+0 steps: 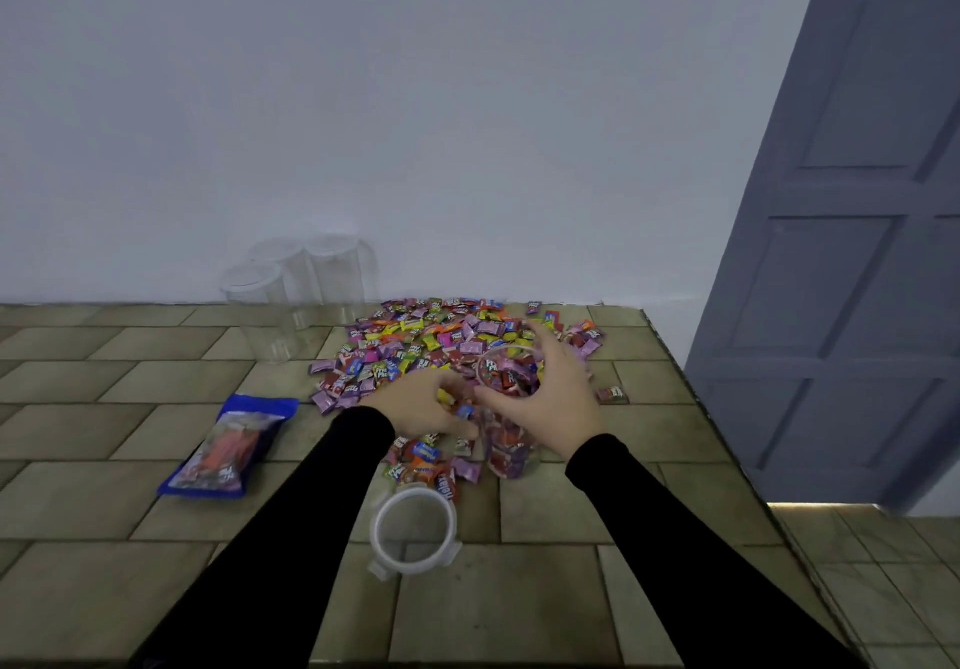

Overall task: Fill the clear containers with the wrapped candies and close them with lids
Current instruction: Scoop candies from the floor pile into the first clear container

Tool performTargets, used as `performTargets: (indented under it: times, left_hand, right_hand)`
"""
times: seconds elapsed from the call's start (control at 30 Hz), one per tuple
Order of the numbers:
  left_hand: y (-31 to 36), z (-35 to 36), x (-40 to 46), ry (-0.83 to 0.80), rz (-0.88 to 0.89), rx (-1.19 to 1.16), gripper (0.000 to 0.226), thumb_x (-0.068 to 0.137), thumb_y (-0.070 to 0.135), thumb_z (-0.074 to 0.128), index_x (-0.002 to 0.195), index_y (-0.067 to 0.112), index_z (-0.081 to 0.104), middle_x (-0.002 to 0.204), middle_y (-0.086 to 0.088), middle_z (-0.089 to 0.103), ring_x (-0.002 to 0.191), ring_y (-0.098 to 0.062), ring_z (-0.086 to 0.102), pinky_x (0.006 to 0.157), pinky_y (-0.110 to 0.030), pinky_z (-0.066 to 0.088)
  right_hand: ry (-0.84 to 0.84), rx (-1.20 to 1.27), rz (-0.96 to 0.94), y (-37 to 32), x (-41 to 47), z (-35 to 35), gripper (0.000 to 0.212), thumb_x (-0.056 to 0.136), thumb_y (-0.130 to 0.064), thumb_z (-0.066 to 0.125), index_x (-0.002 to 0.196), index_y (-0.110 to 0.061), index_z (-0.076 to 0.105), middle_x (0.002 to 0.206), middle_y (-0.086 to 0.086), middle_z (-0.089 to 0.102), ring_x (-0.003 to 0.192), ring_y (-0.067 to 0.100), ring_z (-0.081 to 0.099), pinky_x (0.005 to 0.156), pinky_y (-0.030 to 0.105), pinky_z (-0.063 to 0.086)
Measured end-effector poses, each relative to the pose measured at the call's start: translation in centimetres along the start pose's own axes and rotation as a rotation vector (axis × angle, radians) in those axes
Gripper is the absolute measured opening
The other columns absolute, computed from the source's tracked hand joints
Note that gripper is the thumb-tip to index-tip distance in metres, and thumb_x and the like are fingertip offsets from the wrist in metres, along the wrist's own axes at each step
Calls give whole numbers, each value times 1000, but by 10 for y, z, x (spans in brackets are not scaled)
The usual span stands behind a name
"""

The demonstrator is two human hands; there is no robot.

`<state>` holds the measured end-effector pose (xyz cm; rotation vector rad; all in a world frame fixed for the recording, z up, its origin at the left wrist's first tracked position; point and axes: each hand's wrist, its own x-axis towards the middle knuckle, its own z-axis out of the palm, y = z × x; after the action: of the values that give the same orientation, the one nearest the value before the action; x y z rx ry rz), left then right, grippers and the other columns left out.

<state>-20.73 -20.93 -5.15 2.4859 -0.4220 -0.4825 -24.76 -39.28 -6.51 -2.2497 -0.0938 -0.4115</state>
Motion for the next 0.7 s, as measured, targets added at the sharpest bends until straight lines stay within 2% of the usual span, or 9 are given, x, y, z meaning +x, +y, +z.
performTargets:
  times: [0.1,0.17,0.23,0.33,0.43,0.57,0.7]
  left_hand:
    - [-20,3,-8,-50,-161,271,23,79,30,78,96,17,72,96,5,68,93,-16,64,81,-30,51]
    - [-31,12,-12,-135,-236,442,30,80,34,77,100,11,72,99,-2,71,98,-21,66,84,-32,54]
    - [-39,20,-16,-197,-291,555,38,82,36,75,105,7,68,95,-5,66,99,-23,65,82,-30,51]
    - [-47,30,-22,-171,-334,571,33,83,32,74,104,8,65,100,-9,67,94,-22,64,75,-28,49]
    - [-57,38,-25,-114,-302,542,29,87,23,69,108,4,66,110,-10,68,100,-24,64,81,-29,50]
    - [-62,37,-26,-92,-248,506,21,89,16,64,105,6,71,107,-10,70,98,-22,65,87,-31,54]
    - [-56,24,-24,-58,-192,500,20,88,23,68,103,10,72,108,-6,70,93,-21,64,77,-27,50]
  right_hand:
    - [27,-5,34,-4,-6,8,107,67,-58,77,150,-27,18,149,0,35,136,17,36,111,41,36]
    - [3,-37,55,-4,-5,9,111,67,-56,78,152,-25,14,149,2,35,137,20,35,111,43,35]
    - [-21,-51,102,-6,-3,9,113,68,-52,79,153,-21,11,149,6,36,137,24,34,111,44,35]
    - [-39,-72,159,-9,-1,10,113,67,-52,80,152,-14,15,149,10,35,138,26,32,111,45,34]
    - [-21,-37,197,-11,-3,8,114,62,-53,83,150,-11,24,147,9,37,136,25,36,110,44,36]
    - [-35,-67,217,-15,-5,6,105,62,-53,83,145,-10,33,144,7,38,133,24,38,109,43,37]
    - [-63,-78,210,-19,-1,4,108,60,-55,83,144,-10,34,144,7,40,133,24,39,109,44,38]
